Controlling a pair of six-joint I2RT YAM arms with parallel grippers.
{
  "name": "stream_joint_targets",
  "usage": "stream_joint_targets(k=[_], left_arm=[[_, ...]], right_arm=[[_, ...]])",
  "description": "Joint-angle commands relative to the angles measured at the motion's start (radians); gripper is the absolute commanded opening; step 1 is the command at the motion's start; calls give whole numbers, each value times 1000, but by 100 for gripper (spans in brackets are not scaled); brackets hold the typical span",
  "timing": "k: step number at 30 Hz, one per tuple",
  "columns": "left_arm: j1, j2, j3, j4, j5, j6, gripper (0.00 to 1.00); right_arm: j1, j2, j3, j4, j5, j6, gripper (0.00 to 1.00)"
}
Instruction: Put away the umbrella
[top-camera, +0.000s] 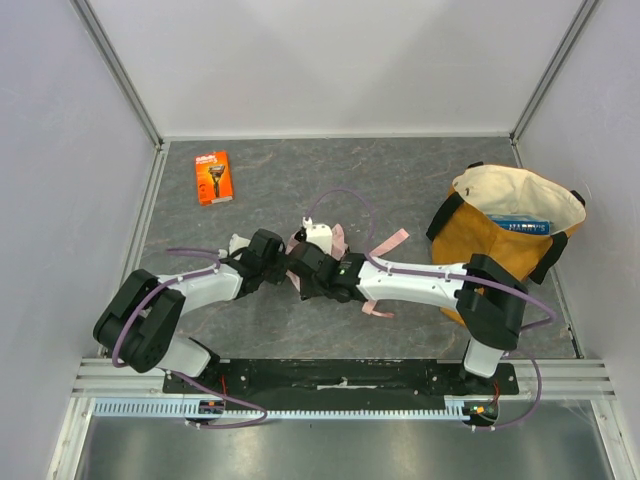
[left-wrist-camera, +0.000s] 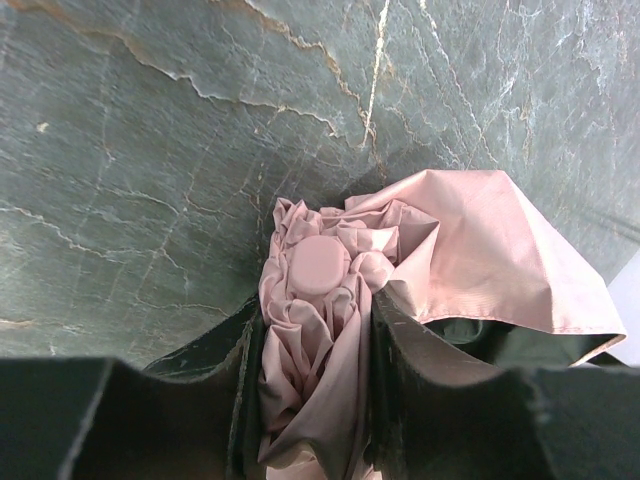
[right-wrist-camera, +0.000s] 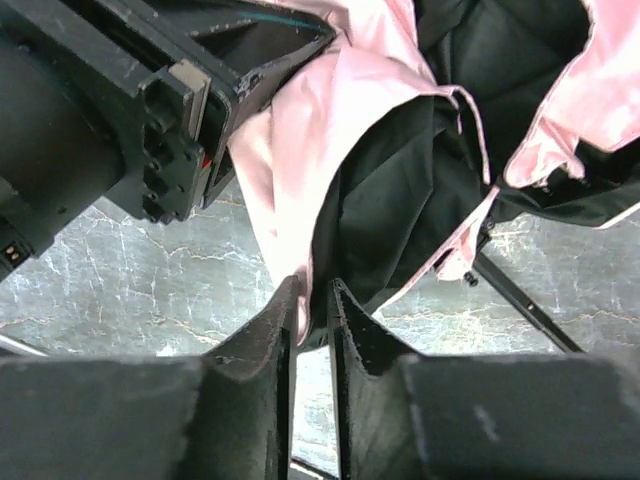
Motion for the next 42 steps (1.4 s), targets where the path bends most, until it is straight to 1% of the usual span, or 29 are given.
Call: stream_joint_targets(k=[1,3,4,6,7,8,11,12,14,16,18,21,22,24,26,27,28,30,31,32,33,34,36,37,39,41,42], left_arm=[[-5,55,-50,-224,-71,-8,2],[-5,58,-47,-223,-71,-17,2],[-5,62,-44,-223,-69,-19,2],[-6,66,-40,-223,-62,-25,2],[-5,66,-43,-220,-60,-29,2],[-6,68,-46,-214,-57,-37,2],[-5,68,-43,-207,-45,-43,2],[-5,68,-44,-206,-37,-51,2],[-5,72,-46,-198,-17,-69,2],[-6,72,-46,-198,4,-85,2],[-3,66,-53,-186,21,-105,2],[8,34,-77,-157,6,-97,2],[9,29,-74,-158,6,-88,2],[9,42,-70,-152,21,-79,2],[8,61,-67,-139,37,-77,2],[6,66,-67,-132,37,-73,2],[6,71,-67,-132,29,-68,2],[5,72,-70,-132,12,-65,2],[5,71,-69,-135,6,-59,2],[2,69,-69,-137,0,-57,2],[5,65,-69,-140,-8,-54,2],[3,60,-69,-146,-14,-54,2],[5,54,-67,-155,-28,-49,2],[3,51,-69,-160,-34,-49,2],[3,45,-72,-160,-39,-49,2],[3,43,-75,-158,-43,-49,2],[3,45,-77,-160,-40,-51,2]], right_arm=[[24,-28,-28,3,24,37,13],[33,-80,-120,90,-32,46,1],[33,-117,-168,153,-87,52,0],[33,-175,-293,290,-184,83,0],[30,-195,-362,424,-248,95,0],[28,-201,-422,504,-316,97,0],[13,-195,-579,748,-444,129,0],[-1,-180,-611,854,-485,128,0],[-19,-137,-631,977,-559,129,0],[-18,-102,-609,1097,-626,92,0],[-16,-76,-569,1157,-668,82,0],[-21,-82,-564,1111,-676,48,0],[-15,-105,-573,1062,-659,23,0],[-4,-175,-556,842,-575,-52,0],[7,-287,-517,644,-480,-139,1],[8,-344,-504,551,-428,-139,6],[7,-397,-492,480,-371,-120,15],[-1,-473,-449,357,-265,-69,45],[-8,-491,-422,312,-246,-37,58],[-18,-497,-395,289,-237,-11,69],[-34,-481,-362,257,-231,43,78],[-59,-461,-328,228,-234,93,82],[-112,-394,-267,198,-281,169,82],[-134,-363,-241,197,-307,190,81],[-168,-309,-202,204,-350,232,74],[-188,-268,-168,211,-352,246,69],[-195,-257,-162,209,-344,253,64]])
